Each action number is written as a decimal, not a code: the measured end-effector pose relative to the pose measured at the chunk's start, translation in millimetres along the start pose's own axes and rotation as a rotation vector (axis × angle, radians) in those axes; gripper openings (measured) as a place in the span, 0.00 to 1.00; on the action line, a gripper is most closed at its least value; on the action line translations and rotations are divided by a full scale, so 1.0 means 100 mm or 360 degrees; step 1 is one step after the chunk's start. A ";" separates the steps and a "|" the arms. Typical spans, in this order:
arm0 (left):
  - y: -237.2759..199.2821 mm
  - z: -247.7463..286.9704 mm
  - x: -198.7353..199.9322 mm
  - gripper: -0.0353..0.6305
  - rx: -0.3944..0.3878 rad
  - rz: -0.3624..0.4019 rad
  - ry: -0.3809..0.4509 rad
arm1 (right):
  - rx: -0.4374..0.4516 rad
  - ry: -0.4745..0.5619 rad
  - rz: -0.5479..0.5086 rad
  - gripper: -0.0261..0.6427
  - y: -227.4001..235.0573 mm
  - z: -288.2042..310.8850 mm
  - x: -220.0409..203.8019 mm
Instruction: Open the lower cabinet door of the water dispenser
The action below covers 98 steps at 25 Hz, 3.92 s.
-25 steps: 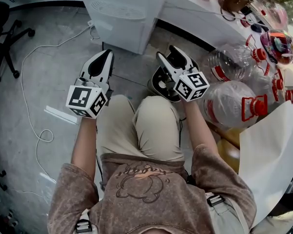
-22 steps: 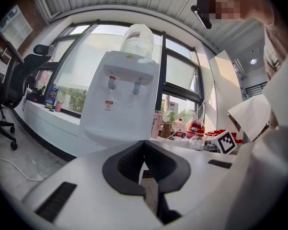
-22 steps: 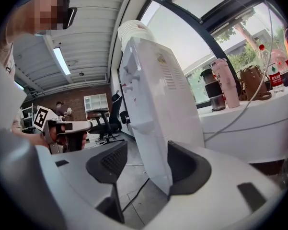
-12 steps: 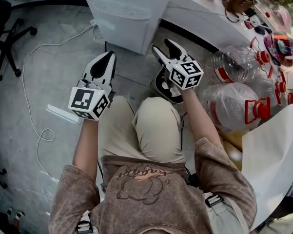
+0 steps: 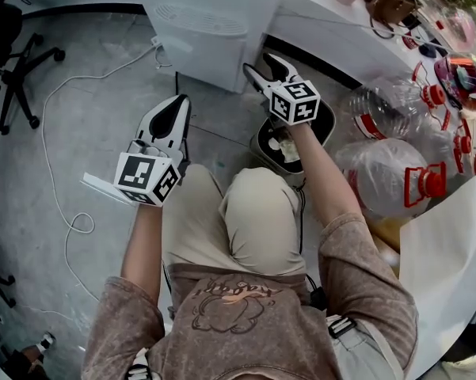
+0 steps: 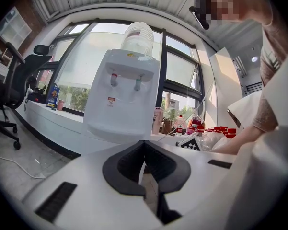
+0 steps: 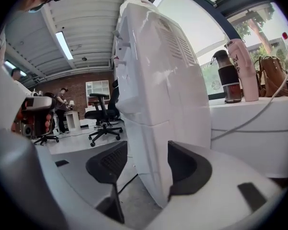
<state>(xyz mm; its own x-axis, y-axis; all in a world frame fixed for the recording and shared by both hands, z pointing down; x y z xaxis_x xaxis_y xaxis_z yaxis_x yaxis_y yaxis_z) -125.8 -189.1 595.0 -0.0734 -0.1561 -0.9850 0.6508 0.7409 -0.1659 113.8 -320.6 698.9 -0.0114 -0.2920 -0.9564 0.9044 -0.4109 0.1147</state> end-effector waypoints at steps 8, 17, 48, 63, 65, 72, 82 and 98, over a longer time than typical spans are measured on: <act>-0.03 -0.03 -0.09 0.08 0.0011 -0.0010 -0.0041 | -0.0025 -0.0040 -0.0006 0.42 0.10 0.29 -0.05; -0.10 -0.03 -0.11 0.08 0.0018 -0.0005 -0.0053 | -0.0030 -0.0048 -0.0005 0.42 0.11 0.39 -0.09; -0.14 -0.12 -0.08 0.08 0.0029 -0.0034 -0.0022 | -0.0122 -0.0104 -0.0016 0.30 0.11 0.37 -0.08; -0.11 -0.16 -0.13 0.08 0.0023 -0.0052 -0.0029 | -0.0097 -0.0103 -0.0105 0.30 -0.06 0.25 -0.13; -0.11 -0.18 -0.14 0.08 0.0022 -0.0054 -0.0026 | -0.0088 -0.0110 -0.0111 0.30 -0.11 0.23 -0.14; -0.06 -0.26 -0.14 0.08 0.0026 -0.0053 -0.0018 | -0.0029 -0.0139 -0.0140 0.30 -0.25 0.10 -0.19; -0.03 -0.40 -0.17 0.08 0.0063 -0.0064 -0.0003 | 0.0124 -0.0169 -0.0214 0.29 -0.48 -0.03 -0.26; 0.02 -0.56 -0.14 0.08 0.0119 -0.0049 0.0014 | 0.0353 -0.0170 -0.0262 0.20 -0.87 -0.18 -0.34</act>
<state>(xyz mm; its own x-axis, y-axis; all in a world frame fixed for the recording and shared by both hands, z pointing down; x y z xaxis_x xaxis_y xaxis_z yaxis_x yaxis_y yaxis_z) -165.2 -148.9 605.4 -0.1007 -0.1718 -0.9800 0.7027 0.6850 -0.1923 43.1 -259.8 717.0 -0.2054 -0.2902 -0.9347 0.7715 -0.6356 0.0278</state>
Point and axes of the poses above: the fingertips, and each gripper's own axes: z forward along the fingers, y to its right, x out of its top, the point moved 7 cm from there along -z, backward along the fingers, and after that the axes turned 12 degrees about -x, right-handed, at the moved point
